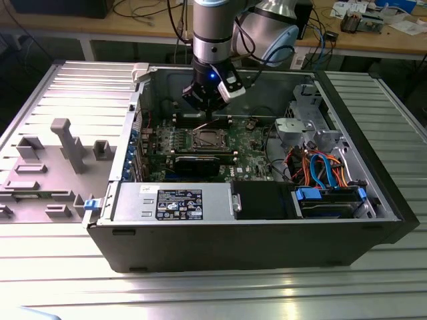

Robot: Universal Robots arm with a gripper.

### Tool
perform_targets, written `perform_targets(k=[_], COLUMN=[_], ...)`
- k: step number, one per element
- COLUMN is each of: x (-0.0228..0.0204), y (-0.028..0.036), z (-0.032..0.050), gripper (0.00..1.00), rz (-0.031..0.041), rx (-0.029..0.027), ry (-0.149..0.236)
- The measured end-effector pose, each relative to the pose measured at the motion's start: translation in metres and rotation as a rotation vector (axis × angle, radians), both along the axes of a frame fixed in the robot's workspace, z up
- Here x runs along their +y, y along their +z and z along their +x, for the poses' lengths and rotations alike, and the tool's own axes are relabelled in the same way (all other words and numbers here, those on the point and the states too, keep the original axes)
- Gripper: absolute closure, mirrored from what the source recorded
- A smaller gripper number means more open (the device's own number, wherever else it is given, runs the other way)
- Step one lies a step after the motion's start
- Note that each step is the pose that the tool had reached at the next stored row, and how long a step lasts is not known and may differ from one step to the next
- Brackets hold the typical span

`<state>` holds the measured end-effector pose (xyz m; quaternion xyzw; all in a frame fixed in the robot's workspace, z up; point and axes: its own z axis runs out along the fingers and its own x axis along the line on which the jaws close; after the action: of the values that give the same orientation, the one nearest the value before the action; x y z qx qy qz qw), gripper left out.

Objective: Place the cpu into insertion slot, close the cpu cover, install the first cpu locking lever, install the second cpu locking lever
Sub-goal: 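Install the first cpu locking lever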

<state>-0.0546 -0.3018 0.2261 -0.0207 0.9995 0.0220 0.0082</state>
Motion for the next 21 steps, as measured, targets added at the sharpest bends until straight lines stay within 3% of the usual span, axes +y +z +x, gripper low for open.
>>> perform_targets(k=[9,21], x=[0.0004,0.0004], y=[-0.0075,-0.016], z=[0.0088,0.014], gripper=[0.89,0.89], rz=[0.0001,0.0], rx=[0.0,0.0], ry=[-0.002,-0.012])
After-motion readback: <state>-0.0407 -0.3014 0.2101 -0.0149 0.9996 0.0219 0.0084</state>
